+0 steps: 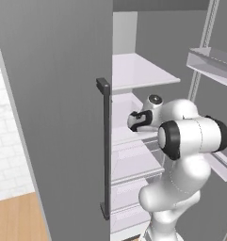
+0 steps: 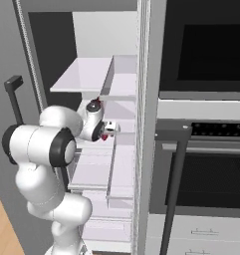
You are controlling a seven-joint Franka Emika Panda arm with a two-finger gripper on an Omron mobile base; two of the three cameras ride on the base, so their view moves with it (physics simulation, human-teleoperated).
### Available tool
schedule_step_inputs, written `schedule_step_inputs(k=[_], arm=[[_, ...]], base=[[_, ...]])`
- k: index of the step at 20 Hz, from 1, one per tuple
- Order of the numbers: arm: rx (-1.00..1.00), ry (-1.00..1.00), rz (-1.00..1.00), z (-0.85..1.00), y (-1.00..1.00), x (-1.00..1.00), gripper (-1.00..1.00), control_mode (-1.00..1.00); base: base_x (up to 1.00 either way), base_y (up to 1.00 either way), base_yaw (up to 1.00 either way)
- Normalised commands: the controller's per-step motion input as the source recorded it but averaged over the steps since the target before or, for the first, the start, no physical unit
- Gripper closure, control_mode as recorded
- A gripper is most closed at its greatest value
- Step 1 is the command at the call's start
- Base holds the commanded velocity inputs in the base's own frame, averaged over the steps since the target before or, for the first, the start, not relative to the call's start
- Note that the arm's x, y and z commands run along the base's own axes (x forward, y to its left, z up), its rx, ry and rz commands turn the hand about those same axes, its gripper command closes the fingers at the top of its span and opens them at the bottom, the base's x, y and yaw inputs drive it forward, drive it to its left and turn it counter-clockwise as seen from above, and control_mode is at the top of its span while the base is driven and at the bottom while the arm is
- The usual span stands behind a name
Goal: Take the strawberry from the fridge and place it on top of the pancake, located on the dining counter.
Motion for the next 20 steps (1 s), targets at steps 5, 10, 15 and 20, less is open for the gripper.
schedule_step_inputs(k=[5, 10, 15, 20], arm=[[0.00, 0.01, 0.00, -0.32, 0.00, 0.23, -1.00, -1.00], [0.00, 0.00, 0.00, -0.13, 0.00, 0.26, -1.00, -1.00], [0.00, 0.00, 0.00, -0.11, 0.00, 0.19, -1.00, -1.00], [0.00, 0.08, 0.00, -0.23, 0.00, 0.08, 1.00, -1.00]], base=[[0.00, 0.00, 0.00], [0.00, 0.00, 0.00], [0.00, 0.00, 0.00], [0.00, 0.00, 0.00]])
